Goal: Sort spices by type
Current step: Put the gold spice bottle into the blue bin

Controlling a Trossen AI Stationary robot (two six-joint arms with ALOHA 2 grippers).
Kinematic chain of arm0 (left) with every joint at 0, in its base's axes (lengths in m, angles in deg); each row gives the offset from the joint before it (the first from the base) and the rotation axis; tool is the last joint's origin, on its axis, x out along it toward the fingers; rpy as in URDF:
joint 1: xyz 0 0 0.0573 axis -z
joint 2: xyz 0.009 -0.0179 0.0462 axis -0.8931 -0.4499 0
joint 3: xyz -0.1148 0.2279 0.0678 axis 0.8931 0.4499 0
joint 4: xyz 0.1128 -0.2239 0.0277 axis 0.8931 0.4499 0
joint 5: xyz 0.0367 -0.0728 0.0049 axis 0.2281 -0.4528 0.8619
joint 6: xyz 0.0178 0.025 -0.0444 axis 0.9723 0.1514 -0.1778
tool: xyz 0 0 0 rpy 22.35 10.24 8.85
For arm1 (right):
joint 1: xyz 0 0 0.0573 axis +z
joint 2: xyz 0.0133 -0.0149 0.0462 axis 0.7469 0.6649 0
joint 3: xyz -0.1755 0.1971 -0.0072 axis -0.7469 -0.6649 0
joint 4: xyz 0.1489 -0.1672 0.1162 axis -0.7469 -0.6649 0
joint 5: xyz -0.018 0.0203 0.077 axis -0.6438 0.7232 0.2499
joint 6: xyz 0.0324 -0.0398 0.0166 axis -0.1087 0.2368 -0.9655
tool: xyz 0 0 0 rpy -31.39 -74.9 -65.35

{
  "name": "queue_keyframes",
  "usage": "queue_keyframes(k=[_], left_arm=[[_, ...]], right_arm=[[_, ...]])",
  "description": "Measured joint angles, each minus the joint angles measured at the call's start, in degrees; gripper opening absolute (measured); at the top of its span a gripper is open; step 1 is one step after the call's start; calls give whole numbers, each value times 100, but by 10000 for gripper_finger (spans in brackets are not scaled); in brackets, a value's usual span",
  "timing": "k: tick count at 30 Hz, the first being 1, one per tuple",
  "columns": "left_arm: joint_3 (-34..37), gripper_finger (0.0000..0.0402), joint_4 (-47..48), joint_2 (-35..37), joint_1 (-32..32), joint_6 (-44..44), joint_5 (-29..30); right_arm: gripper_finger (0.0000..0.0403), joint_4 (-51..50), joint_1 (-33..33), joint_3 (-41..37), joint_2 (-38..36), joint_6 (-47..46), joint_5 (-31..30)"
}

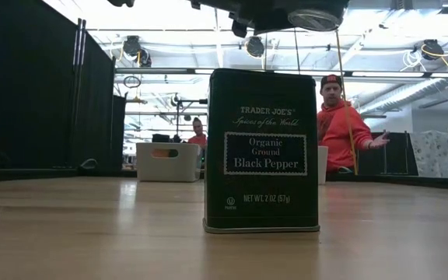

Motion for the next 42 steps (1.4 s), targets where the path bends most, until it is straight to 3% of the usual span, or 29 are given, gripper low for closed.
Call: queue_keyframes(k=[16, 42], left_arm=[[0, 283, 340, 0, -9, -14, 14], [0, 283, 428, 0, -9, -56, 20]], right_arm=[[338, 340, -481, 0, 283, 844, 175], [338, 354, -553, 0, 321, 808, 323]])
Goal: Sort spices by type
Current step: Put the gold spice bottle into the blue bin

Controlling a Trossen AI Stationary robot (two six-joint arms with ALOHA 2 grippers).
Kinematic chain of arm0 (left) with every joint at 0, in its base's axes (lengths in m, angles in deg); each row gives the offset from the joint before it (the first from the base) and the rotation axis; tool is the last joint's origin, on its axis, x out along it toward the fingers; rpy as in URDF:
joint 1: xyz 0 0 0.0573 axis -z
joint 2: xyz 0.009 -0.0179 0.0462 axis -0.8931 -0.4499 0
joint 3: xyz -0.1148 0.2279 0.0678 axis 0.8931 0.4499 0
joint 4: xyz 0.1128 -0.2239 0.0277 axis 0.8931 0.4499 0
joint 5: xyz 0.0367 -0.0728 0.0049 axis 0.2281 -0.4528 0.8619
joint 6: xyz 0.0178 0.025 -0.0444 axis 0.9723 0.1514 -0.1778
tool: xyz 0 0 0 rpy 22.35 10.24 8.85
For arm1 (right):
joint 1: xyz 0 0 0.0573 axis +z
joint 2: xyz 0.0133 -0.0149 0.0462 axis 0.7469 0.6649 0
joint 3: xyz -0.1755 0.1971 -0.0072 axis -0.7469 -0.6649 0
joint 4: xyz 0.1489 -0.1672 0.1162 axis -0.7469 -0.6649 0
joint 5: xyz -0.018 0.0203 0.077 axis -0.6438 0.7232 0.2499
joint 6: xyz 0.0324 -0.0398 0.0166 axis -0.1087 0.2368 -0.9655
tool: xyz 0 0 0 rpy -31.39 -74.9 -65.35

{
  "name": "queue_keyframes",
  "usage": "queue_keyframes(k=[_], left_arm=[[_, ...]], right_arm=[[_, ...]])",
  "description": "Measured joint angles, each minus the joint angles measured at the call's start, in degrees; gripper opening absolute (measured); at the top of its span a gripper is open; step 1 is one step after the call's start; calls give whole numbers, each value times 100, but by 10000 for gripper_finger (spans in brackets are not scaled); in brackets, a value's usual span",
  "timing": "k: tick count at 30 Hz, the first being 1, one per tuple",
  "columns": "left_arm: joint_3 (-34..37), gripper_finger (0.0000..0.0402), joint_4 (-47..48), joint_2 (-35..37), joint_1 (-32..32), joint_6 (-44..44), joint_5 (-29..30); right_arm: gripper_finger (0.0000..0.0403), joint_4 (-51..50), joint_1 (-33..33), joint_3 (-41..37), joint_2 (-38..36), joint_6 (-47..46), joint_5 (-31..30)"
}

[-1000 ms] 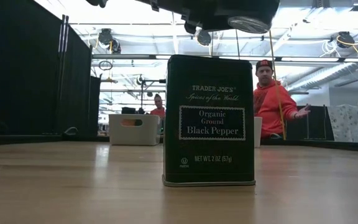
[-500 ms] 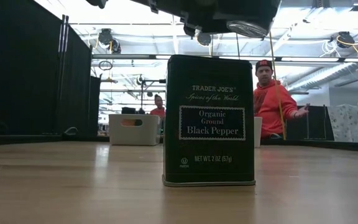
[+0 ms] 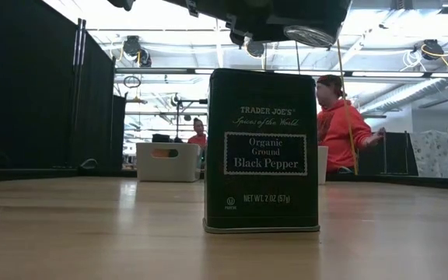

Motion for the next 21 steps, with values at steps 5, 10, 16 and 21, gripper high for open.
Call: queue_keyframes(k=[5, 10, 16, 21], left_arm=[[0, 283, 0, 0, 0, 0, 0], [0, 283, -2, 0, 0, 0, 2], [0, 283, -2, 0, 0, 0, 2], [0, 283, 0, 0, 0, -11, 18]], right_arm=[[338, 0, 0, 0, 2, -7, -2], [338, 4, 0, 0, 1, -23, -2], [338, 9, 0, 0, 2, -73, -2], [338, 7, -58, 0, 2, -64, 0]])
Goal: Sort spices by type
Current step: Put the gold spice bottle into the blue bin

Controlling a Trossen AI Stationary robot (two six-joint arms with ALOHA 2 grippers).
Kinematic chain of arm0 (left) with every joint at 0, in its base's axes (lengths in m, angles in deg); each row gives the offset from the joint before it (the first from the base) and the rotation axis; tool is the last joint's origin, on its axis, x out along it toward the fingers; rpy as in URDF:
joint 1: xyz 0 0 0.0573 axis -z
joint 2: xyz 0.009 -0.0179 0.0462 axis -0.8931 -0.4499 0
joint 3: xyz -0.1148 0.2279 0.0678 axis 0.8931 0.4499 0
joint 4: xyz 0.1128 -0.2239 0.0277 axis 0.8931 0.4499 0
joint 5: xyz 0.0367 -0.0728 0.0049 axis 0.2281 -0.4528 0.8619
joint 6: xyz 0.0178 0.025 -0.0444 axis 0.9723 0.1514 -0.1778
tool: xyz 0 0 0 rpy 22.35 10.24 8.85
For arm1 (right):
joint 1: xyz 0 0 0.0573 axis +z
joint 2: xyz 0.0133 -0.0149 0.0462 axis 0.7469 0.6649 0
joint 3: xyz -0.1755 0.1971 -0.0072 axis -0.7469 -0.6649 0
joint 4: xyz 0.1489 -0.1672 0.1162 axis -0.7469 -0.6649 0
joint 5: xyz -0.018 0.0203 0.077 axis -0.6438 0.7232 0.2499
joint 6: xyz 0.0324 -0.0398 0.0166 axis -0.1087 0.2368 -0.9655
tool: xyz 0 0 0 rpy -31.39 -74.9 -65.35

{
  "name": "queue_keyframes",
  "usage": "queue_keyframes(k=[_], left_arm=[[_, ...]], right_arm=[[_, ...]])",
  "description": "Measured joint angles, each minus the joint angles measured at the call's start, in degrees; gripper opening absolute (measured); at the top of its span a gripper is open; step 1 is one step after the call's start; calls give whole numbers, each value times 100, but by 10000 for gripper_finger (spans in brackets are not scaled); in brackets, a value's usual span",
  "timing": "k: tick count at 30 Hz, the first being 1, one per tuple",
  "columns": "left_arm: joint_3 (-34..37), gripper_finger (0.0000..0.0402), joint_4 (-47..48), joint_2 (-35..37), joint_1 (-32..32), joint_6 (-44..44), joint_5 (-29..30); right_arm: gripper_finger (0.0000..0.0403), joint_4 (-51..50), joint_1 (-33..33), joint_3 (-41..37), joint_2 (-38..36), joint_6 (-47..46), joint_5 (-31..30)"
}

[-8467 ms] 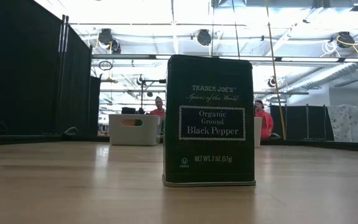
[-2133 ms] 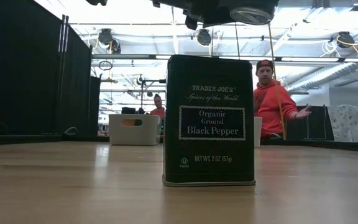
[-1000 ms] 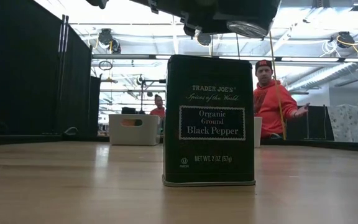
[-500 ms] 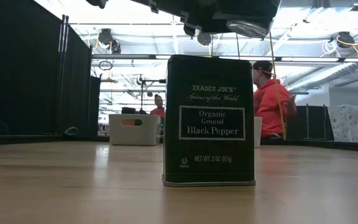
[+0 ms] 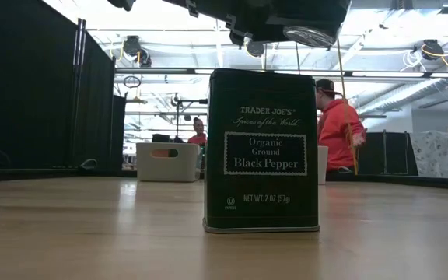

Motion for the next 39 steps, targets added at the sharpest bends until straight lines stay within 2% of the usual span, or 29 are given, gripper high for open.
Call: queue_keyframes(k=[6, 10, 16, 21, 26, 32, 39], left_arm=[[0, 283, -10, 0, 0, -43, 3], [0, 283, -53, 0, 3, -43, 2], [2, 283, -36, 0, 15, -39, -20], [2, 283, -42, 0, 20, -41, -20], [2, 283, -36, 0, 20, -43, -19], [2, 293, -26, 0, 20, -87, -25], [2, 297, -28, -2, 22, -171, -38]], right_arm=[[338, 106, -102, 0, 45, 14, 43], [338, 173, -217, 0, 183, 53, 414], [338, 127, -316, 0, 387, 354, 606], [337, 147, -368, 0, 411, 328, 581], [314, 154, -390, 0, 409, 317, 589], [254, 145, -397, 0, 407, 269, 672], [253, 136, -399, 0, 406, 190, 721]])
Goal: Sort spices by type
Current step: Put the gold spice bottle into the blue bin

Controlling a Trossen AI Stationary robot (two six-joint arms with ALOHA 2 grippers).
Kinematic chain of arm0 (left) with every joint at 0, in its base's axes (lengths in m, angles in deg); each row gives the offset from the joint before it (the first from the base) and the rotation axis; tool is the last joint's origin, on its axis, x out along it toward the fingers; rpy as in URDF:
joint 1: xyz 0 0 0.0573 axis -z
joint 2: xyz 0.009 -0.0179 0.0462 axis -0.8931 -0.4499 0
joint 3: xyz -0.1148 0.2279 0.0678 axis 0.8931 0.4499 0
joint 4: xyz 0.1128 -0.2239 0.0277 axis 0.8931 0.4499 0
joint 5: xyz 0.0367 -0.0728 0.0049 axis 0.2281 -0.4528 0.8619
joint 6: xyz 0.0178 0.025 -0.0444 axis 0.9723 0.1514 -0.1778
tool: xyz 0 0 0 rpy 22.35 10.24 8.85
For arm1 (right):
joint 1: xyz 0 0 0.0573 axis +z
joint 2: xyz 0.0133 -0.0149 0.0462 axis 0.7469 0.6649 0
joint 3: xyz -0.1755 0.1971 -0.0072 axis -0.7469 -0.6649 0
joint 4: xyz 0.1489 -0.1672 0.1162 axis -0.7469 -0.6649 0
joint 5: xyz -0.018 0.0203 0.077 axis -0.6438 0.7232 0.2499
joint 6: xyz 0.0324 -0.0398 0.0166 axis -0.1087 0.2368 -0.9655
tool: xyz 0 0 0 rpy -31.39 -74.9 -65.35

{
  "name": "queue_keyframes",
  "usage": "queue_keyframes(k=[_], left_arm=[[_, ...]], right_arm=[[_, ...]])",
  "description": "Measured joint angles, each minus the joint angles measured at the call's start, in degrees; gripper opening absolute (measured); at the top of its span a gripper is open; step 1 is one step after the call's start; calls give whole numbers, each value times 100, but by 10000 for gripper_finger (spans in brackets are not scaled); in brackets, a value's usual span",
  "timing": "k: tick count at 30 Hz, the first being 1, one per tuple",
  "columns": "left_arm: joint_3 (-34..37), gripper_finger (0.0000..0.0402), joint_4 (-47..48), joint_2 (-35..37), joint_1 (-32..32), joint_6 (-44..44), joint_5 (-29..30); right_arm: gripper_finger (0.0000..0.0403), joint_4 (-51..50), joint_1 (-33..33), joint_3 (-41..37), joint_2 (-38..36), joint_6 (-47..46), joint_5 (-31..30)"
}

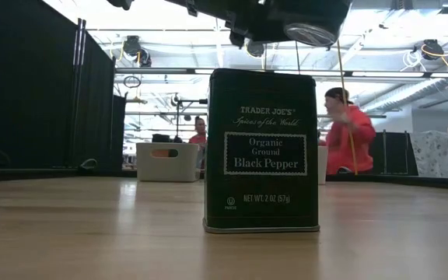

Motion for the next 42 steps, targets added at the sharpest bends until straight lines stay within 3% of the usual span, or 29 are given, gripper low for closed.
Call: queue_keyframes(k=[14, 25, 29, 33, 42], left_arm=[[0, 329, -6, -4, -2, -169, 14], [-2, 331, 268, 0, -2, -199, 75], [-2, 331, 271, 2, -2, -201, 112], [-2, 331, 278, 2, -2, -203, 177], [-2, 332, 278, 1, -2, -205, 184]], right_arm=[[253, -300, -2, -2, -33, -283, 249], [253, -1424, 64, 0, -533, -1095, 1213], [253, -1508, 263, 2, -754, -1299, 1888], [253, -1525, 607, 2, -956, -1601, 2127], [253, -1902, 1904, 2, -1270, -4028, 1666]])
